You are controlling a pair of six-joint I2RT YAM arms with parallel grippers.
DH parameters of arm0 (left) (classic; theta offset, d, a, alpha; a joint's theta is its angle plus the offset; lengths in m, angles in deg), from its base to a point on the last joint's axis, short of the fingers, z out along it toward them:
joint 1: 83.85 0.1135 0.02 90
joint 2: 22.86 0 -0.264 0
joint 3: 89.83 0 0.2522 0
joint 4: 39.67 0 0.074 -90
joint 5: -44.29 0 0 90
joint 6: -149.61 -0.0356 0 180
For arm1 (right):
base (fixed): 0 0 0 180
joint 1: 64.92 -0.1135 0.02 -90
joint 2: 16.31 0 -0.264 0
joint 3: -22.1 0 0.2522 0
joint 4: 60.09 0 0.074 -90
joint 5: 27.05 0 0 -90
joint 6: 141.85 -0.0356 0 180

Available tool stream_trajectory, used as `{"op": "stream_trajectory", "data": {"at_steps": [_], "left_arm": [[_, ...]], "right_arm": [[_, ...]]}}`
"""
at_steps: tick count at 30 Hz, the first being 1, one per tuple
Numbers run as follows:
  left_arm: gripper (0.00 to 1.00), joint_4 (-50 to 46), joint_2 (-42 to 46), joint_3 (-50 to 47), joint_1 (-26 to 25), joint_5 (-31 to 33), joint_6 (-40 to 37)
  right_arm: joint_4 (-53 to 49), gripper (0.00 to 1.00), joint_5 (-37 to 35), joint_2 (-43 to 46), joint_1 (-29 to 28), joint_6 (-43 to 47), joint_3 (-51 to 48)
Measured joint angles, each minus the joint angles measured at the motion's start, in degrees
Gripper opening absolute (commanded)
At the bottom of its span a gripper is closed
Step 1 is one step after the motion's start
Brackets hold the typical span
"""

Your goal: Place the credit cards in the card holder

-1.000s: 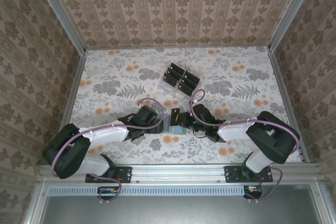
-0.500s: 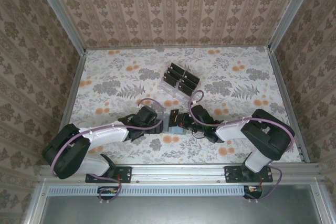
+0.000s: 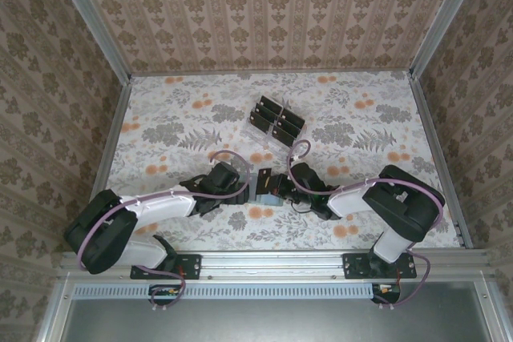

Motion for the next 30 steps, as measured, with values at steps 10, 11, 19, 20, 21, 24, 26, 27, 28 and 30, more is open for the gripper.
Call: {"op": "stream_trajectory", "data": {"at_steps": [10,11,19,20,21,24,26,27,28,30], "left_arm": [[1.0,0.24,0.17,-0.2,0.0,0.04,0.02],[1.0,0.37,0.24,-0.28,0.0,0.04,0.02],[1.0,0.74,0.39,-0.52,0.0,0.04,0.04],[1.0,0.76,0.39,-0.55,0.0,0.04,0.04],[1.0,0.81,0.39,-0.59,0.0,0.04,0.04],[1.0,1.11,0.66,-0.9,0.0,0.04,0.07],[1.0,1.27,0.81,-1.05,0.0,0.04,0.17],[1.0,1.42,0.87,-1.14,0.0,0.04,0.22],[1.0,1.49,0.94,-1.2,0.0,0.04,0.24],[1.0,1.6,1.03,-1.27,0.0,0.04,0.31]], "right_arm": [[1.22,0.0,-0.42,0.0,-1.38,-1.4,-1.01],[1.55,0.0,-0.57,0.0,-1.51,-1.46,-1.16],[2.93,0.0,-2.21,-0.7,-2.64,-3.13,-1.64],[3.23,0.0,-2.6,-0.92,-2.89,-3.54,-1.7],[3.61,0.0,-2.93,-1.11,-3.08,-3.93,-1.84],[5.68,0.0,-4.04,-2.12,-3.67,-5.16,-2.43],[6.91,0.0,-4.9,-2.73,-4.09,-5.95,-2.95],[7.58,0.0,-5.42,-2.93,-4.31,-6.51,-3.28],[8.15,0.0,-5.88,-3.04,-4.55,-6.91,-3.58],[9.33,0.0,-7.06,-3.13,-5.18,-7.63,-4.37]]}}
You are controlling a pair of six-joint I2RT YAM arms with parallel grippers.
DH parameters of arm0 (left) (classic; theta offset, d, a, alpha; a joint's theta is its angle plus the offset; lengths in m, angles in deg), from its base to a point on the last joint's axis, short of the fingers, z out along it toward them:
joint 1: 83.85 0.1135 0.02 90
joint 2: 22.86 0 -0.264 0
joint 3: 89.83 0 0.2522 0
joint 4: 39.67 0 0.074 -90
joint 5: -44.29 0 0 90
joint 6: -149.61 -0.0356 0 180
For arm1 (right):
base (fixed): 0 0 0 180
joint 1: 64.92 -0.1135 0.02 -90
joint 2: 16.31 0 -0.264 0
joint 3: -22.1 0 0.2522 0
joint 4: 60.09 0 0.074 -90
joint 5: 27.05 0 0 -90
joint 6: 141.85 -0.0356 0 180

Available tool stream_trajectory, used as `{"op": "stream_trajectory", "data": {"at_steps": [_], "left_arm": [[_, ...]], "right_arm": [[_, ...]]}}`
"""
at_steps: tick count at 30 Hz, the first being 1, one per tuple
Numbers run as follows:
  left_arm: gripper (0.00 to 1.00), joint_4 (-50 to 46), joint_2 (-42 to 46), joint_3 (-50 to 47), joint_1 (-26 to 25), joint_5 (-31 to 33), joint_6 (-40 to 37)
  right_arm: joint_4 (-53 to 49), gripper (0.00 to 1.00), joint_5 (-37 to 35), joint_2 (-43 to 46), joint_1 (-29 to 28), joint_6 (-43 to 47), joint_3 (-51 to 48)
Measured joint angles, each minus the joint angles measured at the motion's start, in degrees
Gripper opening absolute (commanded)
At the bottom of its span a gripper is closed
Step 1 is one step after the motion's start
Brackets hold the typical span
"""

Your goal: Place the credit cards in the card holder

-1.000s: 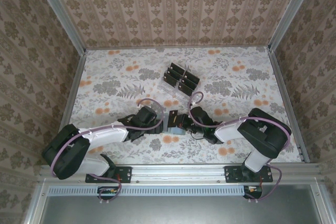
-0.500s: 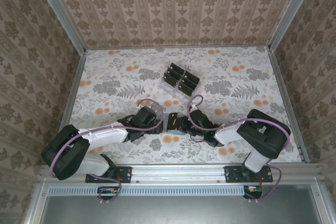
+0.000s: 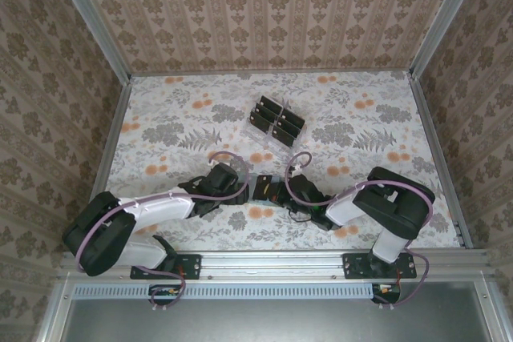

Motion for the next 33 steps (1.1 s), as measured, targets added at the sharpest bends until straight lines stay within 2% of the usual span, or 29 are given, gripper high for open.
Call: {"op": "stream_trajectory", "data": {"at_steps": [13,33], "left_arm": [[1.0,0.52,0.11,-0.35,0.0,0.04,0.17],[1.0,0.94,0.48,-0.74,0.0,0.07,0.35]], "right_arm": [[0.79,0.0,-4.5,0.46,-1.33,-1.97,-1.25],[8.31,0.0,-2.71,-4.44,-1.38,-2.16,-0.9]]}}
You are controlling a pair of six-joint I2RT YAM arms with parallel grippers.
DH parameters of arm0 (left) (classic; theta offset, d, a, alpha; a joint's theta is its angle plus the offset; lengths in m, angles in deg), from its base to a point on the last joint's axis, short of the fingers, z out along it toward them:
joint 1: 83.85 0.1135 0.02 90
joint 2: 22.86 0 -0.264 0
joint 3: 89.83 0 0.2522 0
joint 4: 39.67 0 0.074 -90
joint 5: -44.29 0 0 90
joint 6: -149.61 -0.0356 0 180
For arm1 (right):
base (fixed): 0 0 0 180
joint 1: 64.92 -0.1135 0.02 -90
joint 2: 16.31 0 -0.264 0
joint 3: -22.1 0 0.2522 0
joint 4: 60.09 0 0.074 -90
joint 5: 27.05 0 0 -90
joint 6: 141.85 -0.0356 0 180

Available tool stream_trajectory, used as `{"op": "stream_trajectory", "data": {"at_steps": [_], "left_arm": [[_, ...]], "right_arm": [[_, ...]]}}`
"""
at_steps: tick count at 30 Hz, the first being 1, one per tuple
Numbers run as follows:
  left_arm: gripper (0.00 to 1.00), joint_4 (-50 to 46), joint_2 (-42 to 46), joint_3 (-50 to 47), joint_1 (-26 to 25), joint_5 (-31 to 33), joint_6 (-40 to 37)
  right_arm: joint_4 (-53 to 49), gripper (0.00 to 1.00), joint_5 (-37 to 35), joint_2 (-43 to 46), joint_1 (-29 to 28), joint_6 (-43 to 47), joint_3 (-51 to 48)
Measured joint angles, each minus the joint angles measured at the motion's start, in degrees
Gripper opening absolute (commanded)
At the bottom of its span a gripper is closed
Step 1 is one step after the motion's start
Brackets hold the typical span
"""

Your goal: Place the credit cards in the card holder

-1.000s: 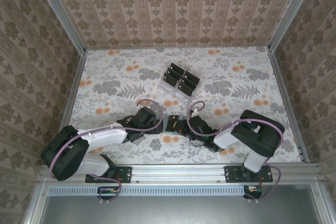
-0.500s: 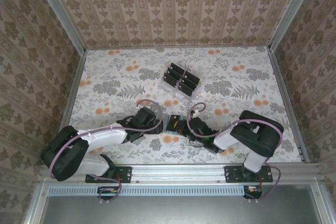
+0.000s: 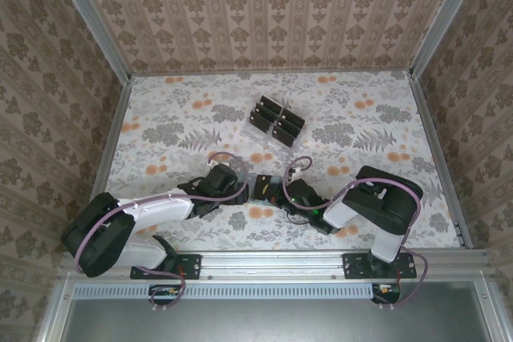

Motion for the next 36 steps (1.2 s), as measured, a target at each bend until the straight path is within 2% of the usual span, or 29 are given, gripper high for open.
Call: {"op": "stream_trajectory", "data": {"at_steps": [36], "left_arm": [[1.0,0.17,0.0,-0.13,0.0,0.13,0.0]], "right_arm": [[1.79,0.0,1.57,-1.73,-0.59,-1.92,0.2]]}}
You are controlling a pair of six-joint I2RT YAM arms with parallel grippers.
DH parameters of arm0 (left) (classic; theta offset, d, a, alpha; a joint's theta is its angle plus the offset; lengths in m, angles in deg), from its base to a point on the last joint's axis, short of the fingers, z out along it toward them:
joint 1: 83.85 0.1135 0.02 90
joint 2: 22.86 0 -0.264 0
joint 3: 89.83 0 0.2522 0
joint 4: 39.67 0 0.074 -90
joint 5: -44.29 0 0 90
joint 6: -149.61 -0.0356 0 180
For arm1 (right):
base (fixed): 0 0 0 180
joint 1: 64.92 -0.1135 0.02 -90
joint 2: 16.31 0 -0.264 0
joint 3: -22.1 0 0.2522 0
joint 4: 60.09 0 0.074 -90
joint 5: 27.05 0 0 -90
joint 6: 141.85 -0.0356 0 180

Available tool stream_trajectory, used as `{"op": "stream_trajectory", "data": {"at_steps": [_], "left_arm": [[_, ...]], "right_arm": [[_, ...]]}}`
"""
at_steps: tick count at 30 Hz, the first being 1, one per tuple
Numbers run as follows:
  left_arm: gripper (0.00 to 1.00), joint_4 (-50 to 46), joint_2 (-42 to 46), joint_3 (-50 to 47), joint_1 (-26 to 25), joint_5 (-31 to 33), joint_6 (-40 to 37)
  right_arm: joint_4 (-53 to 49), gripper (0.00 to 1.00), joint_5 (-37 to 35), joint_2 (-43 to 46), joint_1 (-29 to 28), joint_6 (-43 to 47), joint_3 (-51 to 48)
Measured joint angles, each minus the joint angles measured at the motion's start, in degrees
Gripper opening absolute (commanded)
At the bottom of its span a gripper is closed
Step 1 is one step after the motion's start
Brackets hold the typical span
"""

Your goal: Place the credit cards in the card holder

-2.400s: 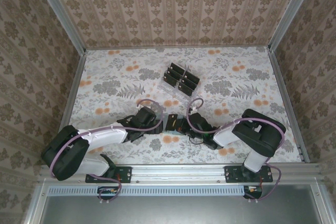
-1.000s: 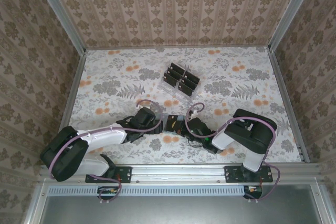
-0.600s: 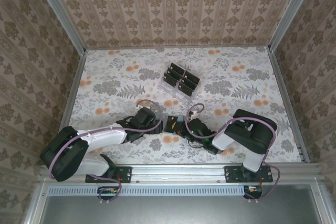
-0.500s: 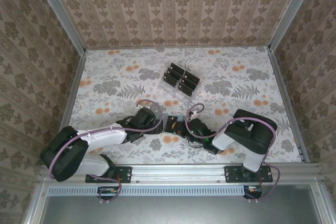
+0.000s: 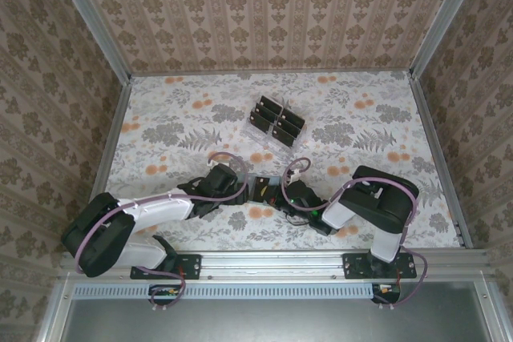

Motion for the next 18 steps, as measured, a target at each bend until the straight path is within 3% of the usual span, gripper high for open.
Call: {"op": "stream_trajectory", "data": {"at_steps": [18], "left_arm": [[1.0,0.42,0.85,-0.59,0.0,-0.2,0.0]], "right_arm": [[-0.35,0.03,3.17,-2.47,0.07,0.04,3.28]]}}
